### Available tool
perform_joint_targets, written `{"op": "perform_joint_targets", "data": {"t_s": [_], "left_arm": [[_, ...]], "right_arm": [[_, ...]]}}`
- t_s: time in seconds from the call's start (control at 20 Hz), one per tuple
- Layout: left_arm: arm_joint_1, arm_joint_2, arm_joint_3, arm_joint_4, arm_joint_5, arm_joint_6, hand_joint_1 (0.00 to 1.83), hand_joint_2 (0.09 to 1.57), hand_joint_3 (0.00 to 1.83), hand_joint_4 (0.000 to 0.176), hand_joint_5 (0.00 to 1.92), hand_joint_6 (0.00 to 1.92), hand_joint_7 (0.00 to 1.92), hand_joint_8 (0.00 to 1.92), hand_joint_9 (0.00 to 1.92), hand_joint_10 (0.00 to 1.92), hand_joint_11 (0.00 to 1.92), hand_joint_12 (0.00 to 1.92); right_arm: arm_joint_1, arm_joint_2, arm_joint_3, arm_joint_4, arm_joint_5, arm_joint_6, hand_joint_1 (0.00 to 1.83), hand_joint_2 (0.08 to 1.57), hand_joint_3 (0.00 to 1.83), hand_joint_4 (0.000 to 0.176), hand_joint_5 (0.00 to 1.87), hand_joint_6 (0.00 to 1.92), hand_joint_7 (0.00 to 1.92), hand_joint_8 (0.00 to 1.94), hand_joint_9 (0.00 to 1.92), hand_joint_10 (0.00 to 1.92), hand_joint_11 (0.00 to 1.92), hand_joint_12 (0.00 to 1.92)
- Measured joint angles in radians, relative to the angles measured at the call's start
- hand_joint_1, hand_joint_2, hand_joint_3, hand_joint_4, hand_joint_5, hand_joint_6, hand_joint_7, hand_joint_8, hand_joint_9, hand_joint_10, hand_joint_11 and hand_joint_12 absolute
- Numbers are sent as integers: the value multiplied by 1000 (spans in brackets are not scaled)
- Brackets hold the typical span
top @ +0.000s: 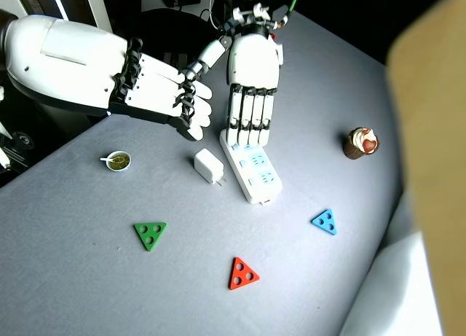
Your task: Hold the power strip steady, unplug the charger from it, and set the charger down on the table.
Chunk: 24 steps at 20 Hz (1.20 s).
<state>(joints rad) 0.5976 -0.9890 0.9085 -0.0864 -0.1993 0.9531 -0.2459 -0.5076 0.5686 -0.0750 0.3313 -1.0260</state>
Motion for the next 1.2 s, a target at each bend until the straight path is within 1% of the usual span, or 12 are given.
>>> {"op": "perform_joint_targets", "data": {"t_s": [0.1,0.15,0.2,0.25,0.35,0.55,0.75,0.8,0.85,0.95,1.05,1.2], "left_arm": [[-37,7,-9,8,18,0,0,1015,2,0,121,2,123,2,95,3,72,20],[-49,13,-13,10,21,0,0,1014,1,0,106,0,113,0,84,0,64,16],[-60,18,-22,12,33,0,0,1009,0,0,112,3,123,4,94,5,79,22],[-79,27,-27,17,63,0,0,1009,0,0,113,3,126,4,94,4,84,25],[-104,37,-29,19,81,0,0,1010,0,0,97,0,109,0,82,0,70,18],[-128,40,-47,21,98,0,0,1004,0,0,75,0,89,0,57,0,45,7],[-156,39,-47,23,119,0,0,1012,1,0,91,6,105,6,79,8,72,18],[-167,35,-47,23,125,0,0,1012,1,0,92,5,108,6,81,7,72,18],[-175,31,-47,23,133,0,0,1012,1,0,92,5,108,6,81,7,72,18],[-194,27,-47,23,142,5,0,1014,2,0,88,2,98,0,76,4,54,10],[-203,27,-46,23,151,8,0,1010,0,0,114,10,123,10,102,12,79,20],[-213,27,-46,23,168,9,0,1013,1,0,102,3,105,1,85,3,67,15]], "right_arm": [[6,7,0,-51,3,32,633,904,4,0,158,0,220,0,227,0,0,668],[5,7,0,-68,6,35,641,892,1,0,186,0,255,0,261,2,15,709],[-2,7,0,-80,6,39,643,902,4,0,153,0,217,0,227,0,2,668],[-3,10,0,-84,-6,55,674,898,0,0,168,4,220,3,235,4,0,686],[-2,22,0,-95,-13,70,657,894,0,0,183,9,237,8,247,7,14,693],[14,32,4,-173,-21,142,704,899,0,0,201,9,251,8,252,6,21,692],[14,31,5,-177,-37,163,698,909,1,0,195,4,241,7,254,5,0,740],[14,31,5,-184,-37,163,631,919,4,0,177,0,226,0,239,0,5,734],[14,31,7,-185,-37,164,631,919,4,0,177,0,226,0,239,0,5,734],[14,29,7,-185,-38,173,672,911,0,0,205,0,244,0,255,0,53,631],[21,29,6,-185,-40,188,658,912,1,0,197,1,246,2,263,2,64,611],[21,29,4,-208,-42,189,671,922,4,0,188,0,258,5,271,4,64,605]]}}
